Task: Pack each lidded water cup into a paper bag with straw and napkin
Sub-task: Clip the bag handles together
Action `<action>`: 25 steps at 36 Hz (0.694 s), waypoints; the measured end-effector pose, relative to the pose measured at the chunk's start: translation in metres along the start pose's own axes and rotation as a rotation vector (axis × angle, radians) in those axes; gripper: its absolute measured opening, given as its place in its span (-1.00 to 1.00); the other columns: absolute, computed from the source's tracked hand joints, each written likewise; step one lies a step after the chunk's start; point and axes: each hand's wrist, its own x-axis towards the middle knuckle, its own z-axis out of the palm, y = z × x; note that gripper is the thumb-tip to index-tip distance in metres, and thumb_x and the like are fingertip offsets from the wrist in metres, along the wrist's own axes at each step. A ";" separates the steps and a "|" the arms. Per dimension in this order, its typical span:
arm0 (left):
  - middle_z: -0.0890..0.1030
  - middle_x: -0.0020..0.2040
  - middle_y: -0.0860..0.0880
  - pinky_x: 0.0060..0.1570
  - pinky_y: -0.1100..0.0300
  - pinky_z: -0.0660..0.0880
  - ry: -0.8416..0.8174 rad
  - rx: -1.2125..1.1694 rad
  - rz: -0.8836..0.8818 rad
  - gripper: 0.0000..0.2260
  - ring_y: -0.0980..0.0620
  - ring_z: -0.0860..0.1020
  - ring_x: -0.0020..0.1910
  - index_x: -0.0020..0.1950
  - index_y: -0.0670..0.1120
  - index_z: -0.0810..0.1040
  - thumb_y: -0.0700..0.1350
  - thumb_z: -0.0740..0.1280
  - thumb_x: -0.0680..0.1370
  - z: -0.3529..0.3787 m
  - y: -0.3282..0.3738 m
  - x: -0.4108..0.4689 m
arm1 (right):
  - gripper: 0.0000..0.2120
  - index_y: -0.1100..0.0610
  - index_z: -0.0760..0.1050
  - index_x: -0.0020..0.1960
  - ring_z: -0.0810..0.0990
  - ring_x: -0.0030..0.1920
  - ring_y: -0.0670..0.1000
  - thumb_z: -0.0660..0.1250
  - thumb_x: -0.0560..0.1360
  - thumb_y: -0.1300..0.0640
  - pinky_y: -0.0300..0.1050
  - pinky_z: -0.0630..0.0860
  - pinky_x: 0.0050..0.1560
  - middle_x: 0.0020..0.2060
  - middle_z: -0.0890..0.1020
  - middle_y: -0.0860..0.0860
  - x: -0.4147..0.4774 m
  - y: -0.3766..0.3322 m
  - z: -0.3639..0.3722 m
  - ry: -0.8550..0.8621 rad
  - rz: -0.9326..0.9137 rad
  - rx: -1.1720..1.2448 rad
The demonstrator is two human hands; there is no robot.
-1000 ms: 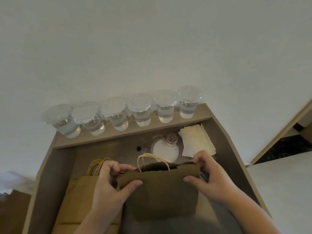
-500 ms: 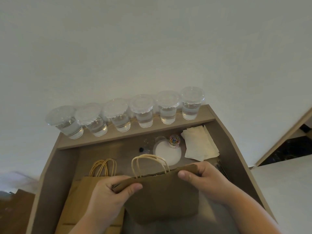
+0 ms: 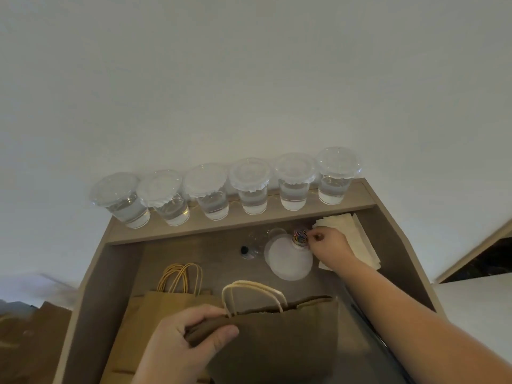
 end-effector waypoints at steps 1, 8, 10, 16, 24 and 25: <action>0.75 -0.13 0.18 -0.04 0.40 0.55 0.025 0.010 0.008 -0.75 0.24 0.68 -0.06 -0.07 0.30 0.74 0.26 0.54 0.28 0.002 0.000 -0.002 | -0.78 0.04 0.74 0.16 0.58 0.00 -0.01 0.34 0.62 0.14 -0.17 0.46 0.05 0.07 0.72 -0.02 0.007 0.000 0.002 -0.002 -0.013 -0.045; 0.74 0.03 0.21 0.10 0.47 0.49 0.073 -0.027 0.111 -0.76 0.23 0.68 0.10 0.00 0.30 0.73 0.25 0.58 0.36 0.006 -0.003 -0.002 | -0.83 -0.07 0.73 -0.02 0.64 -0.06 0.04 0.42 0.59 -0.12 0.00 0.64 0.01 -0.10 0.69 -0.06 0.029 0.000 0.011 -0.062 -0.007 -0.222; 0.72 0.09 0.20 0.15 0.46 0.48 0.082 -0.026 0.139 -0.68 0.21 0.66 0.16 0.02 0.28 0.73 0.37 0.55 0.35 0.005 -0.005 -0.001 | -0.82 -0.12 0.72 -0.05 0.63 -0.10 0.00 0.42 0.58 -0.18 0.02 0.66 -0.02 -0.12 0.69 -0.09 0.029 0.000 0.013 -0.029 -0.019 -0.268; 0.71 0.11 0.15 0.16 0.44 0.49 0.079 -0.043 0.137 -0.61 0.14 0.66 0.19 0.04 0.25 0.73 0.44 0.50 0.35 0.006 -0.014 0.002 | -0.79 -0.06 0.74 -0.11 0.63 -0.14 0.02 0.40 0.59 -0.10 -0.01 0.65 -0.10 -0.18 0.69 -0.07 0.030 -0.003 0.019 -0.013 -0.044 -0.305; 0.71 0.09 0.14 0.14 0.43 0.50 0.082 -0.064 0.136 -0.61 0.14 0.67 0.15 0.05 0.24 0.73 0.42 0.51 0.35 0.006 -0.011 0.006 | -0.76 0.05 0.67 -0.19 0.63 -0.12 0.12 0.40 0.59 -0.03 -0.04 0.61 -0.13 -0.21 0.67 0.03 0.028 -0.013 0.029 0.001 -0.020 -0.299; 0.71 0.09 0.14 0.14 0.43 0.50 0.076 -0.061 0.136 -0.62 0.14 0.67 0.15 0.05 0.25 0.73 0.42 0.51 0.35 0.006 -0.011 0.005 | -0.74 0.06 0.67 -0.19 0.63 -0.12 0.12 0.40 0.59 -0.06 -0.03 0.62 -0.13 -0.22 0.67 0.03 0.027 -0.015 0.029 -0.005 -0.030 -0.304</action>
